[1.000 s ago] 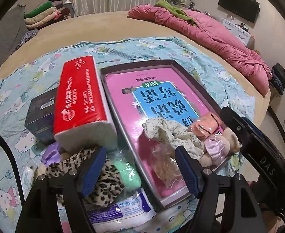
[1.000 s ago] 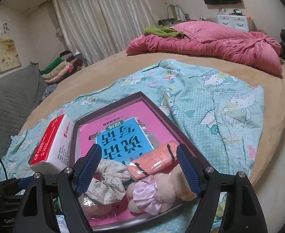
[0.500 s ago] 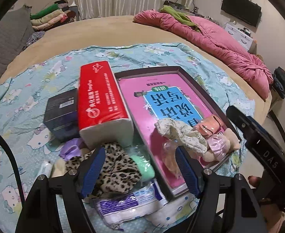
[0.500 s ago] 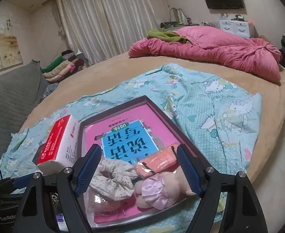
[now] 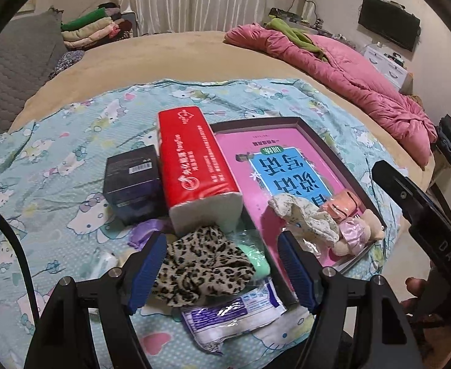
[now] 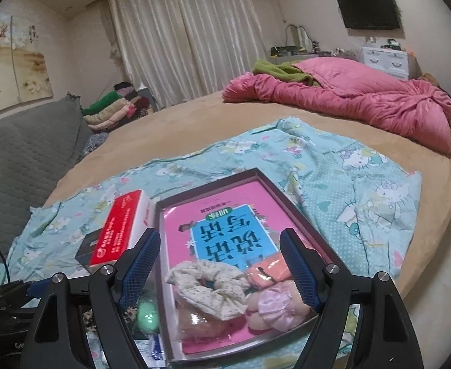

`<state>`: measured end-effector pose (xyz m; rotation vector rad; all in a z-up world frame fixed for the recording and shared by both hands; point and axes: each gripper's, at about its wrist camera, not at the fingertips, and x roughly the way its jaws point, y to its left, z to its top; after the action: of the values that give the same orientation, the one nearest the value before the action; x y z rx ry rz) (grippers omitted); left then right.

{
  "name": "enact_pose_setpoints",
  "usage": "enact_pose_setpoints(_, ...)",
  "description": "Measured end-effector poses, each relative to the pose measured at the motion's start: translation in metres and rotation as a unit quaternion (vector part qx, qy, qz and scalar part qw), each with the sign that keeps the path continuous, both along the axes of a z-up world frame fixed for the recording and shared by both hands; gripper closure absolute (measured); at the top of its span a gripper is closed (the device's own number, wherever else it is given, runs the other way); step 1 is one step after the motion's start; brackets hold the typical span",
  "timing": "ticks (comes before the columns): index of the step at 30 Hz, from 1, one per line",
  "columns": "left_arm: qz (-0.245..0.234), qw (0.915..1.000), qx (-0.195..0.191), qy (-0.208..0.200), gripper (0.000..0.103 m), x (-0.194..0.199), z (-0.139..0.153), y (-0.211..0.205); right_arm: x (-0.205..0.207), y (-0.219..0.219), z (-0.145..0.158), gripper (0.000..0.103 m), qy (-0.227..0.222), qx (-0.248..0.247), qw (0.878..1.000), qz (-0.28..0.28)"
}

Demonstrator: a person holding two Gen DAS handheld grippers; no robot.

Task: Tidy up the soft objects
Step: 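Withdraw both open tools from the pink box toward the remaining pile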

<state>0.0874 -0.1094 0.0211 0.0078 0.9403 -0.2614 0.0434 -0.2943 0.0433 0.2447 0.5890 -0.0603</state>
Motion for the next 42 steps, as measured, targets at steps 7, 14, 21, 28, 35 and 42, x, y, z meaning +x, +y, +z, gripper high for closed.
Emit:
enact_pose_setpoints(7, 0.016, 0.9999, -0.004, -0.003, 0.029, -0.001, 0.009, 0.020, -0.003, 0.014, 0.011, 0.022, -0.007, -0.002, 1.000, 0.022)
enact_pose_setpoints(14, 0.041, 0.9991, 0.000, -0.001, 0.029, -0.001, 0.018, 0.048, -0.005, 0.026, 0.019, 0.022, -0.010, -0.002, 0.999, 0.040)
enact_pose_setpoints(21, 0.070, 0.9976, 0.000, 0.000, 0.029, 0.000, 0.023, 0.079, -0.006, 0.039, 0.025, 0.022, -0.015, -0.004, 0.998, 0.059)
enact_pose_setpoints(28, 0.090, 0.9959, 0.000, -0.002, 0.029, -0.001, 0.026, 0.101, -0.008, 0.048, 0.028, 0.022, -0.015, -0.005, 0.997, 0.070)
enact_pose_setpoints(35, 0.102, 0.9948, -0.002, 0.004, 0.029, -0.002, 0.026, 0.120, -0.010, 0.056, 0.030, 0.022, -0.015, -0.009, 0.996, 0.084)
enact_pose_setpoints(42, 0.121, 0.9926, 0.006, 0.011, 0.029, -0.004, 0.020, 0.147, -0.011, 0.073, 0.027, 0.021, -0.007, -0.014, 0.994, 0.110)
